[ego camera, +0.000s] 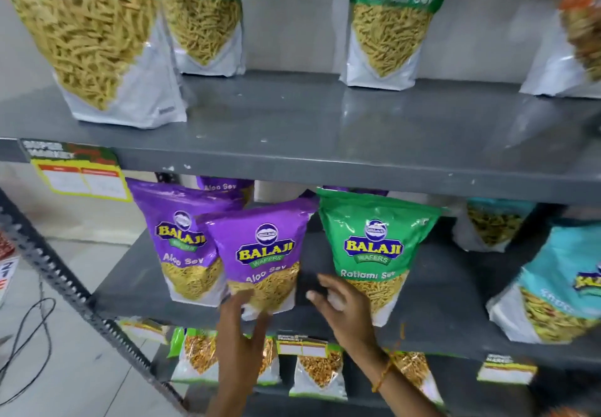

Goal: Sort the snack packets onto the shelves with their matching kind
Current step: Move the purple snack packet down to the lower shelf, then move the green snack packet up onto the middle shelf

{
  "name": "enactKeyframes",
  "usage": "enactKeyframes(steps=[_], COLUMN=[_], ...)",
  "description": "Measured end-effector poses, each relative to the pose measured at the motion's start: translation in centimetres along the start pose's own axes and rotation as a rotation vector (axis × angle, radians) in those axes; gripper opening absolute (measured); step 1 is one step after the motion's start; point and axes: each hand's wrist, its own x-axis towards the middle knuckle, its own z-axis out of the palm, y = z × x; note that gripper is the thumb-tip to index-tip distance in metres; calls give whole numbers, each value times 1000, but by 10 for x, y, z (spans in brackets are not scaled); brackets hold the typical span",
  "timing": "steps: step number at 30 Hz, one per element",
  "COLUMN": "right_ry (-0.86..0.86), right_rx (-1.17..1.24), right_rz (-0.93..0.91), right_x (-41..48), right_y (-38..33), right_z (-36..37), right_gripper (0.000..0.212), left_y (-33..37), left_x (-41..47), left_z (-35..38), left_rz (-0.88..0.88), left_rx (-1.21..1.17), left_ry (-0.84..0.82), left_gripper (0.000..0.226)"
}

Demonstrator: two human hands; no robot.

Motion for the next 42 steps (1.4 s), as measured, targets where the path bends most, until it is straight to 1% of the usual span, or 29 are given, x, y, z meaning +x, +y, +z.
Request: enactKeyframes(steps=[1, 2, 3, 4, 5, 6, 7, 9, 10, 11, 13, 15, 16, 18, 19, 20, 23, 25, 29, 31, 35, 37, 40, 42], right_ry=[93, 198, 308, 410, 484, 506, 464, 261, 162, 71, -28, 4, 19, 73, 98, 117, 166, 193, 178, 145, 98, 69, 38, 33], right_rx=[-31, -30, 0, 49, 116, 166, 187, 162, 156, 145, 147, 181, 191, 205, 228, 261, 308, 303, 198, 183, 181, 176, 236, 264], right_rz=[-36, -66, -68, -46, -11, 32, 103, 261, 297, 316, 348, 342, 323, 303, 305, 305, 317, 302, 217, 144, -13, -91, -179, -240], right_x=[-6, -10, -12, -11, -9, -4, 2, 13, 18, 19, 16, 11, 8, -2, -10, -20, -50, -68, -88, -91, -82, -71, -53, -34], right_y=[-3, -2, 0, 5, 9, 18, 29, 51, 63, 71, 84, 86, 88, 86, 87, 85, 74, 62, 20, -11, -81, -116, -168, -198], right_z=[-17, -34, -48, -61, -73, -84, -93, -106, -108, -109, -108, -107, -109, -116, -123, -130, -151, -167, -194, -205, -225, -234, -241, -243], right_gripper=[18, 11, 15, 20, 21, 24, 35, 69, 78, 79, 75, 70, 64, 45, 41, 42, 58, 55, 39, 41, 43, 43, 42, 44], left_y=[4, 6, 8, 9, 11, 10, 12, 12, 12, 12, 10, 8, 11, 20, 27, 35, 61, 76, 106, 126, 181, 215, 255, 269], left_x=[-5, -6, -4, 0, 4, 10, 16, 23, 25, 24, 21, 18, 15, 7, 0, -7, -32, -48, -63, -65, -57, -49, -29, -5], left_z=[7, 17, 28, 41, 56, 70, 83, 107, 115, 123, 132, 138, 139, 140, 139, 139, 136, 130, 106, 87, 47, 25, 2, -6], left_rz=[43, 43, -3, -66, -133, -173, -194, -260, -304, -324, -323, -312, -303, -289, -277, -245, -140, -83, -36, 13, 89, 175, 280, 297], left_rx=[9, 4, -8, -40, -62, -66, -36, -20, -57, -88, -93, -62, -49, -42, -43, -52, -60, -44, -60, -87, -183, -222, -268, -334], left_ry=[-68, -152, -243, -337, -430, -499, -554, -657, -708, -739, -718, -673, -663, -663, -673, -683, -722, -724, -715, -684, -553, -455, -380, -371], left_gripper=[39, 35, 34, 39, 47, 58, 68, 83, 83, 77, 64, 55, 50, 42, 41, 42, 53, 56, 50, 44, 35, 24, 22, 32])
